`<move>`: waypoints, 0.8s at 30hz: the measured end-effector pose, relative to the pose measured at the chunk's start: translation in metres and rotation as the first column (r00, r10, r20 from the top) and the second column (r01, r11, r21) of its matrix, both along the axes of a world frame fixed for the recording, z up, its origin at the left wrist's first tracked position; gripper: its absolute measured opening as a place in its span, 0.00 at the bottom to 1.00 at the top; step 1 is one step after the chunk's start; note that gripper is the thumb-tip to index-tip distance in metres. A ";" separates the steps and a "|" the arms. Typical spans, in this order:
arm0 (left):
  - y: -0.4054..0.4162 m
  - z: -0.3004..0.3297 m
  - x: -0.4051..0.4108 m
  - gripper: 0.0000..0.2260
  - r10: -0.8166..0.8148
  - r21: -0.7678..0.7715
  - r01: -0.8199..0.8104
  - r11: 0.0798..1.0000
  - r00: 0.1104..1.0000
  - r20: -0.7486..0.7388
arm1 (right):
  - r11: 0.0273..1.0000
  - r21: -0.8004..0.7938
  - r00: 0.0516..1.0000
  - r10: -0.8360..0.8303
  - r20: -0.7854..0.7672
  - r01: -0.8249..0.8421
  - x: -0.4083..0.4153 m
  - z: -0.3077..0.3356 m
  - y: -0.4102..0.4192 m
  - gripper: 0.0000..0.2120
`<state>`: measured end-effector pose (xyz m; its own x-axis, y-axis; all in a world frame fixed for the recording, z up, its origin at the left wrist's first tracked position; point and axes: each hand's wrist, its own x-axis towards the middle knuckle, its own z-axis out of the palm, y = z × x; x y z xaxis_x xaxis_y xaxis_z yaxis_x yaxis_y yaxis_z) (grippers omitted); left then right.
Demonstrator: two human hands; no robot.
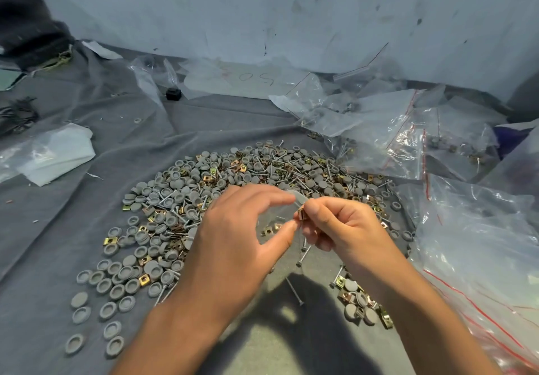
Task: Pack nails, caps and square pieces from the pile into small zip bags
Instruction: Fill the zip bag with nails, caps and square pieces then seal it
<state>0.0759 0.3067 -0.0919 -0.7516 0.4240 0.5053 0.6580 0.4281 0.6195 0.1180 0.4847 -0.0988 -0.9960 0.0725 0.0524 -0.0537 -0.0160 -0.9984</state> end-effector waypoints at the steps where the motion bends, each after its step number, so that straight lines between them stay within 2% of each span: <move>1: 0.000 0.000 0.000 0.11 -0.002 0.010 0.002 1.000 1.000 -0.011 | 1.000 0.003 1.000 -0.001 0.006 0.001 0.000 0.000 0.000 0.15; 9: 0.000 0.001 0.001 0.10 0.021 0.025 -0.020 0.999 0.999 -0.040 | 0.993 0.112 0.999 -0.034 -0.040 0.039 -0.003 -0.003 -0.003 0.15; 13: -0.001 -0.001 0.000 0.07 0.054 0.033 -0.054 0.998 0.998 -0.023 | 0.997 0.060 0.997 -0.043 -0.062 0.046 0.000 -0.002 0.000 0.08; 16: -0.001 0.000 0.000 0.07 0.077 0.056 -0.077 0.995 0.997 0.003 | 0.983 0.177 0.996 -0.033 -0.084 0.048 0.006 0.000 0.003 0.10; 20: 0.000 0.002 0.002 0.09 0.076 0.049 -0.077 0.996 0.997 0.015 | 0.911 0.362 0.977 -0.152 -0.149 0.197 0.010 -0.001 -0.002 0.07; 24: 0.000 0.002 0.002 0.08 0.092 0.059 -0.093 0.994 0.996 0.014 | 0.920 0.319 0.971 -0.193 -0.140 0.229 0.012 -0.004 -0.007 0.04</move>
<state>0.0783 0.3068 -0.0898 -0.7918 0.3222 0.5189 0.6103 0.4489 0.6527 0.1299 0.4775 -0.1028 -0.9472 0.2407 0.2119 -0.1232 0.3370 -0.9334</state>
